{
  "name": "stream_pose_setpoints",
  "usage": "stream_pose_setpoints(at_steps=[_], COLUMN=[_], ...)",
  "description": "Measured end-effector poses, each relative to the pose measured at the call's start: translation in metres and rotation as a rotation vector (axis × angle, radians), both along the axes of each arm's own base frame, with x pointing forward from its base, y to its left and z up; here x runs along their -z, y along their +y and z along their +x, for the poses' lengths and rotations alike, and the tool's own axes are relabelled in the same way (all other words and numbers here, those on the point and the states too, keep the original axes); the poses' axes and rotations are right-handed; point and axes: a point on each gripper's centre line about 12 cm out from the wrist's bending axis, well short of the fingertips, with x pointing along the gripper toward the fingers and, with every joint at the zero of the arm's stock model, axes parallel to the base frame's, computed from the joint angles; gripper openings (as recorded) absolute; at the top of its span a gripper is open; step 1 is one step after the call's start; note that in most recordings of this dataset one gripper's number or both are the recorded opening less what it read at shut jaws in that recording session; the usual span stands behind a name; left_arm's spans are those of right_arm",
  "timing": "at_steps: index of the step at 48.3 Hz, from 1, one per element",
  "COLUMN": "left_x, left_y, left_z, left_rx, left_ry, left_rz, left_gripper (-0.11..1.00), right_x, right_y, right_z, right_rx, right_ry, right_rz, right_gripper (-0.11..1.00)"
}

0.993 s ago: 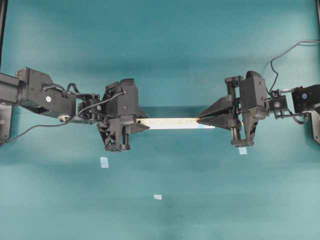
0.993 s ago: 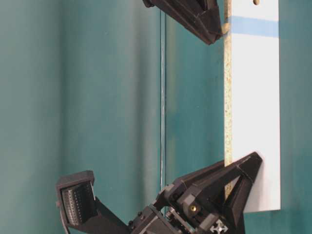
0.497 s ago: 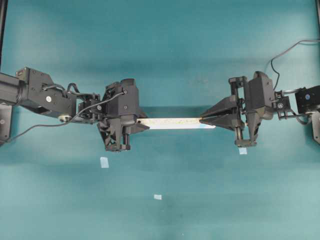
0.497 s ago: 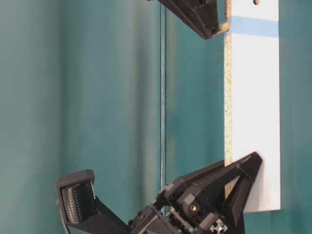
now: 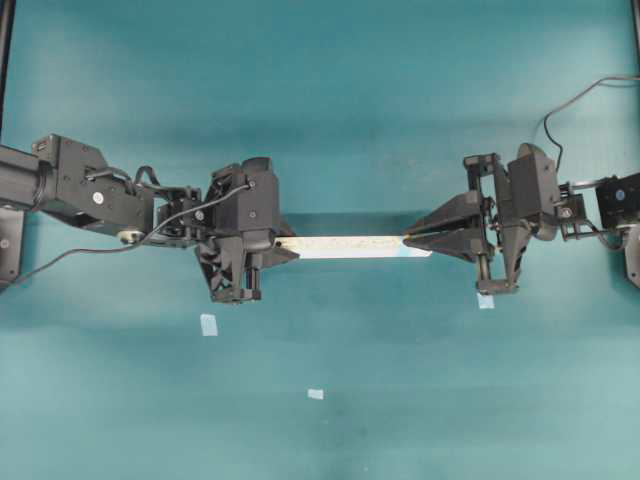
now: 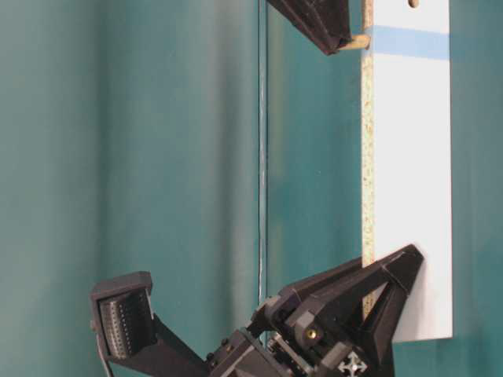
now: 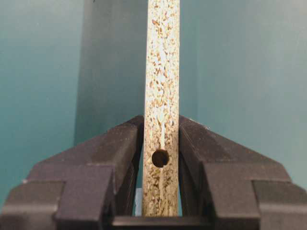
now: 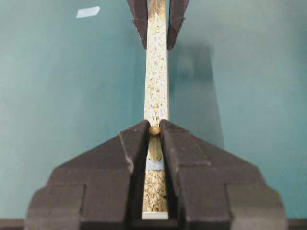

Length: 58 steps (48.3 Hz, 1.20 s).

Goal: Insert the rod into the hole on the wooden board.
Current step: 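Open the right gripper and raise it away from the peg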

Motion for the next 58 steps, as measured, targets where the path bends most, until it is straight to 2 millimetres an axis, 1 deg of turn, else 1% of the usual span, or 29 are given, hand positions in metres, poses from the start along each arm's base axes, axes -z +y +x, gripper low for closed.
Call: stream_pose_setpoints(at_steps=[12, 30, 41, 58], left_x=[0.000, 0.000, 0.000, 0.001], left_y=[0.000, 0.000, 0.001, 0.001], left_z=[0.000, 0.000, 0.000, -0.001], left_rx=[0.001, 0.000, -0.003, -0.001], left_ry=[0.000, -0.002, 0.002, 0.008], left_rz=[0.001, 0.000, -0.001, 0.000], left_gripper=[0.31, 0.31, 0.31, 0.31], right_x=[0.012, 0.014, 0.016, 0.017], right_y=[0.000, 0.001, 0.000, 0.000], right_z=[-0.001, 0.000, 0.000, 0.007], right_rx=[-0.001, -0.003, -0.001, 0.001], right_ry=[0.044, 0.050, 0.096, 0.163], right_rz=[-0.001, -0.002, -0.008, -0.024], right_gripper=[0.12, 0.12, 0.12, 0.12])
